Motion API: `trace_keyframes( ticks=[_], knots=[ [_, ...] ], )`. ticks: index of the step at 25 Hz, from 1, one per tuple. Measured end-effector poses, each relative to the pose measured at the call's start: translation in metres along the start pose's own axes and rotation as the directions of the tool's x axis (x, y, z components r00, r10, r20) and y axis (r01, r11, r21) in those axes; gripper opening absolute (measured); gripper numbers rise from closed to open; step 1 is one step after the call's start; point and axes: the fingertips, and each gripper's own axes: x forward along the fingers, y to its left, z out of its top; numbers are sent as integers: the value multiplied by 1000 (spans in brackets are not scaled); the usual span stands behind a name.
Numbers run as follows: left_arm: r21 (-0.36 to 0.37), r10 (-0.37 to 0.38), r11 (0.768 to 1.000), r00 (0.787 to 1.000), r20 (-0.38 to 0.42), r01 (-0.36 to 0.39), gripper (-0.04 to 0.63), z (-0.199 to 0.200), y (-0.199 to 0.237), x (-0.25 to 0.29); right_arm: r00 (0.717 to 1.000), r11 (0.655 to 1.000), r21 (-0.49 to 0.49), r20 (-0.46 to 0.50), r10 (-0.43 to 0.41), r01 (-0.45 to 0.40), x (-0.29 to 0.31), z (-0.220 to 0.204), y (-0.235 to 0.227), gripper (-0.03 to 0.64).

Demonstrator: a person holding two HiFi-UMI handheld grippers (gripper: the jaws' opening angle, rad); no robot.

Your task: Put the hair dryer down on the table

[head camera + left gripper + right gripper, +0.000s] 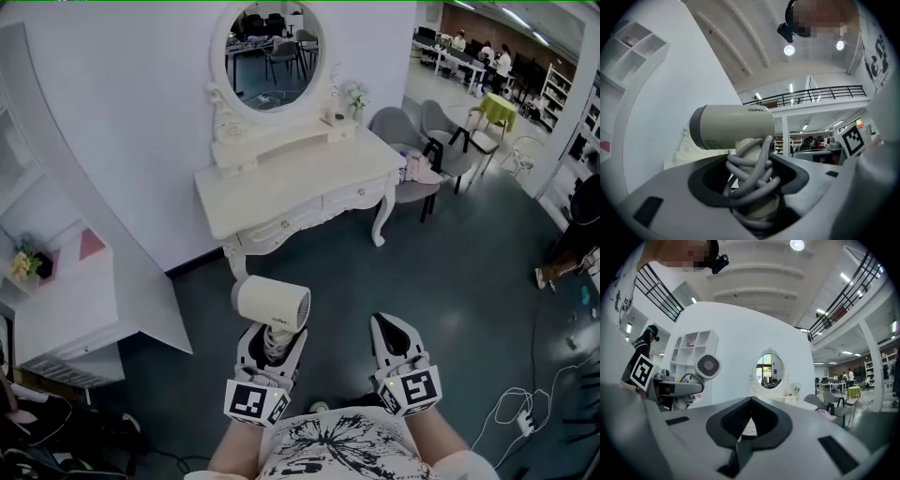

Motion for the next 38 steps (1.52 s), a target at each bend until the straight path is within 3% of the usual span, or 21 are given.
trace_keyframes(
  ticks=[10,17,30,38],
  knots=[
    [-13,10,1000,999,-36,-11,264,-16,12,23,1000,999,31,-27,-9,9,23,-17,-17,18],
    [-6,54,998,997,-51,-55,264,-23,21,73,999,998,54,-36,30,-28,63,-26,-61,18],
    [-8,214,977,977,-22,-214,265,-25,26,263,976,977,23,-40,214,-214,187,-13,-223,18],
    [-35,266,963,964,-5,-266,265,-35,16,365,965,966,13,-45,257,-257,240,-14,-312,18]
  ],
)
